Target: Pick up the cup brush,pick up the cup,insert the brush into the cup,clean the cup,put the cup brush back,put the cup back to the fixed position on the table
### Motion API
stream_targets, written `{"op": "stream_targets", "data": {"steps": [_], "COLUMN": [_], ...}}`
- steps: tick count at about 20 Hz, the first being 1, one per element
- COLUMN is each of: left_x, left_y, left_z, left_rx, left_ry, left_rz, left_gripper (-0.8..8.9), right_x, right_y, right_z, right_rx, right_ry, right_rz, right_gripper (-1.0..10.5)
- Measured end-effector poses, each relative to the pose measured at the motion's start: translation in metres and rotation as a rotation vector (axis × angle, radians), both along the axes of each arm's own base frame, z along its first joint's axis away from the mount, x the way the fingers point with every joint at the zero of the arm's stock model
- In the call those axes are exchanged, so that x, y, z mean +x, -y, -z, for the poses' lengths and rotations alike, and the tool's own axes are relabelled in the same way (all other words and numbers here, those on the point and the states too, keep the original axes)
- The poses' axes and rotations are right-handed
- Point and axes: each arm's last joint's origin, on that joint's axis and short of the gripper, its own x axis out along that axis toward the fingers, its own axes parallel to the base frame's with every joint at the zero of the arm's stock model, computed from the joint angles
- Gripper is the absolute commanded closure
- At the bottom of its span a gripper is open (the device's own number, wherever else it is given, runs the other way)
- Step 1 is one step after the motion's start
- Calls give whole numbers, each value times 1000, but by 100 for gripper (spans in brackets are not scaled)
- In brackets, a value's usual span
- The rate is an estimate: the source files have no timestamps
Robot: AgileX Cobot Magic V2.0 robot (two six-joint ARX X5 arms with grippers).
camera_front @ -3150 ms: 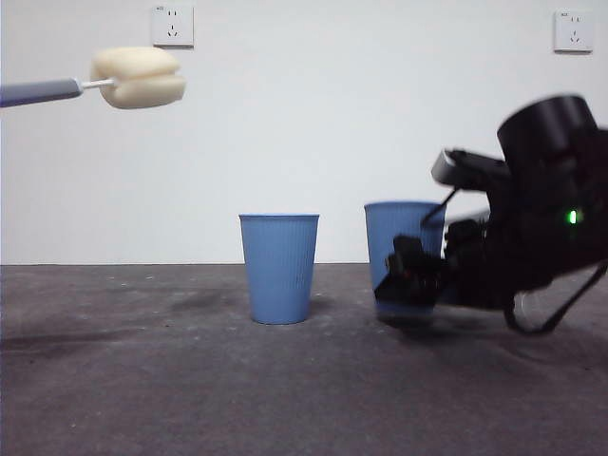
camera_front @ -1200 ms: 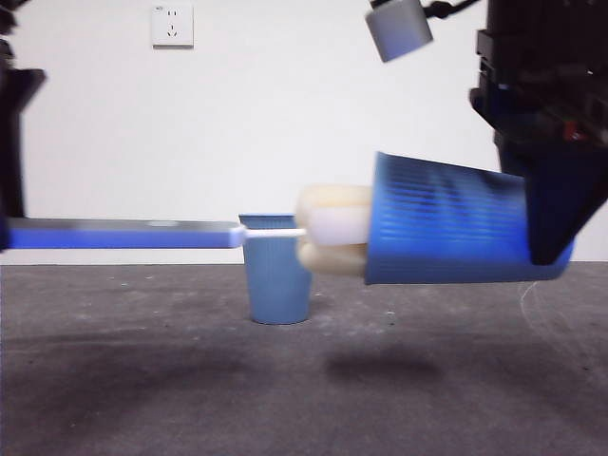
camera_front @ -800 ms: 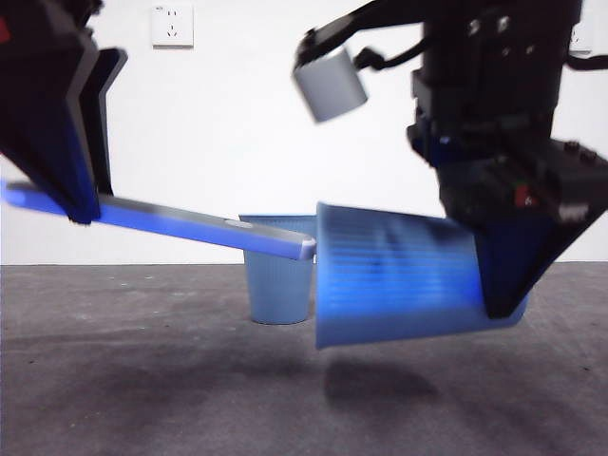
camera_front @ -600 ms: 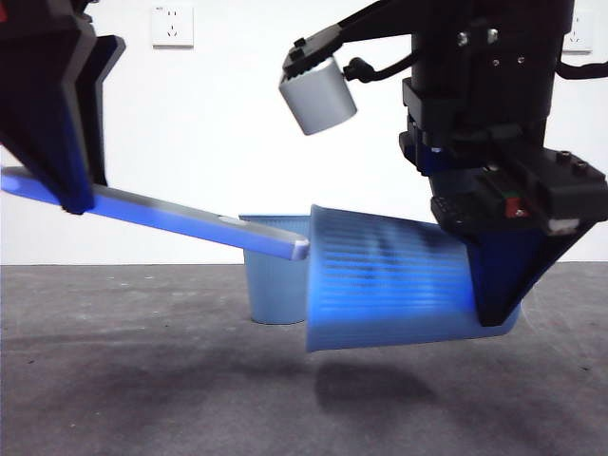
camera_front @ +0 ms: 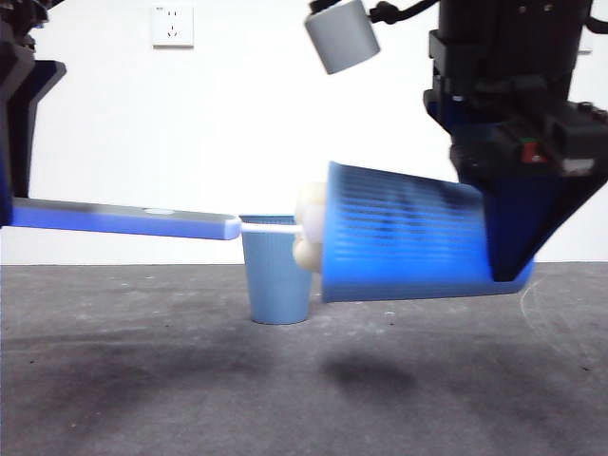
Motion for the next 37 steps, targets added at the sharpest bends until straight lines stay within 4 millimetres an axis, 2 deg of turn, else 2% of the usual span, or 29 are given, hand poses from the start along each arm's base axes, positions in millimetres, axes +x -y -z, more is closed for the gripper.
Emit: {"op": "stream_targets", "data": {"steps": [7,13,17,20,26,30,34,37], "left_x": [-8,-5,-1,4,13,12,18,18], "left_y": [-10,-6,1,12,31,25,8,-4], "left_z": [-6,-8,-8,1,18,19,18,10], "left_rx": [22,-41,-121,-124,-111,-39,15,-4], "left_ry": [-12,13,8,-23,-50,-44,-70,-55], "left_rz": [-14,-14,15,35,49,16,-60,-96], "left_gripper": [822,822,822,822,822,822,822,822], "right_x": [3,4,6,8,8,7,7,7], "right_y": [6,5,0,-4,0,-1,-1,0], "right_z": [-3,-5,-6,-6,-6,-6,-6,-6], "right_rx": [-1,24,92,145,111,112,116,109], "right_ry": [5,19,16,11,2,16,18,13], "right_rz": [28,28,19,10,23,19,23,31], "right_gripper": [959,959,959,959,959,959,959,959]}}
